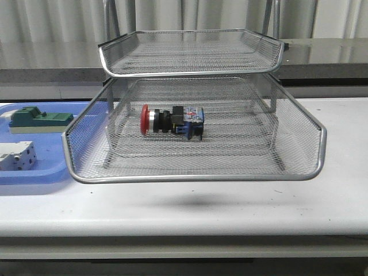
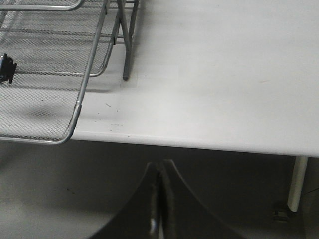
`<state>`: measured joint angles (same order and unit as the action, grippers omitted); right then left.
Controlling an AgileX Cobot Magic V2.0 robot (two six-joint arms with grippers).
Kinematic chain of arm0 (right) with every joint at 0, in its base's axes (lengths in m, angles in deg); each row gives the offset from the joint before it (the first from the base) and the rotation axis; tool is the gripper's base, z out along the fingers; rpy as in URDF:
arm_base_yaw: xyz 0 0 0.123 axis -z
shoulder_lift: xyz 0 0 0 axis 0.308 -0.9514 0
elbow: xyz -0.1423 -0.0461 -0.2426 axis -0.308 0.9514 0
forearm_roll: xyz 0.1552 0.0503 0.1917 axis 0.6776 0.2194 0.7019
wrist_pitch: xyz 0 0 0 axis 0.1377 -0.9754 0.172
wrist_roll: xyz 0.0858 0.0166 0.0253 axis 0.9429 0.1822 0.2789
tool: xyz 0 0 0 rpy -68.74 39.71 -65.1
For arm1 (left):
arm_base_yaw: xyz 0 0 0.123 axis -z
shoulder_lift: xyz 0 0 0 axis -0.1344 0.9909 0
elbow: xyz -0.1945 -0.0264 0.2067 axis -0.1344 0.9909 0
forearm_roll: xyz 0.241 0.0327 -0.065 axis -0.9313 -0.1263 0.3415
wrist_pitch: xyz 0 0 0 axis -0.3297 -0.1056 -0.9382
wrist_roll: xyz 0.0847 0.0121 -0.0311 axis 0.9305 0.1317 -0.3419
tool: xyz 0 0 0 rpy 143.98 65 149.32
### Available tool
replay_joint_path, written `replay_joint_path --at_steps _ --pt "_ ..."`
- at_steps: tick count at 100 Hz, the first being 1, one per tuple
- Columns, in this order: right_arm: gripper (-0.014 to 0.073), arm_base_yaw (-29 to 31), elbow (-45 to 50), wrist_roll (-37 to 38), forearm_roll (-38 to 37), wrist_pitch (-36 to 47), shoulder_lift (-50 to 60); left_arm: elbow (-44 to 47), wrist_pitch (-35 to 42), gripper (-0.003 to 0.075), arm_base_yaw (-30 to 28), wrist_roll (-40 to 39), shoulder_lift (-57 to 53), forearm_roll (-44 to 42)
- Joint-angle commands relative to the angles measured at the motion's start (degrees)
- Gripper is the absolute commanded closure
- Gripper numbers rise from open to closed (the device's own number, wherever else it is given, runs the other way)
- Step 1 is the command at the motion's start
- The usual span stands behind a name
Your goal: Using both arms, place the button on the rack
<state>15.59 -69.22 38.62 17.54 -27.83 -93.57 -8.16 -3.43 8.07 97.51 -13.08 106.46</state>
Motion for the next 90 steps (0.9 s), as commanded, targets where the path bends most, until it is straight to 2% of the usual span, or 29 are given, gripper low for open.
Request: replay_joint_path --at_steps 1,10,17,44,49,90 --pt "0.0664 0.39 -2.0 -0.13 -0.15 3.47 -0.33 -1.51 4.72 0.0248 -0.15 -0.59 0.21 0.82" --pt "0.0664 0.39 -2.0 -0.13 -0.15 3.47 -0.33 -1.51 4.49 0.0274 -0.15 -0.59 0.21 0.82" --pt "0.0664 0.39 -2.0 -0.13 -0.15 3.47 -0.33 -1.51 4.38 0.0334 -0.15 -0.59 0.21 0.82" --pt "0.0664 0.39 -2.0 -0.13 -0.15 3.47 -0.33 -1.51 4.26 0.0692 -0.15 -0.59 0.21 0.82" --pt "0.0664 0.39 -2.0 -0.13 -0.15 3.47 -0.33 -1.51 4.26 0.074 -0.15 -0.59 0.21 0.82" --pt "0.0664 0.39 -2.0 -0.13 1.8 5.02 -0.33 -1.51 4.16 0.074 -0.15 -0.59 0.21 0.82"
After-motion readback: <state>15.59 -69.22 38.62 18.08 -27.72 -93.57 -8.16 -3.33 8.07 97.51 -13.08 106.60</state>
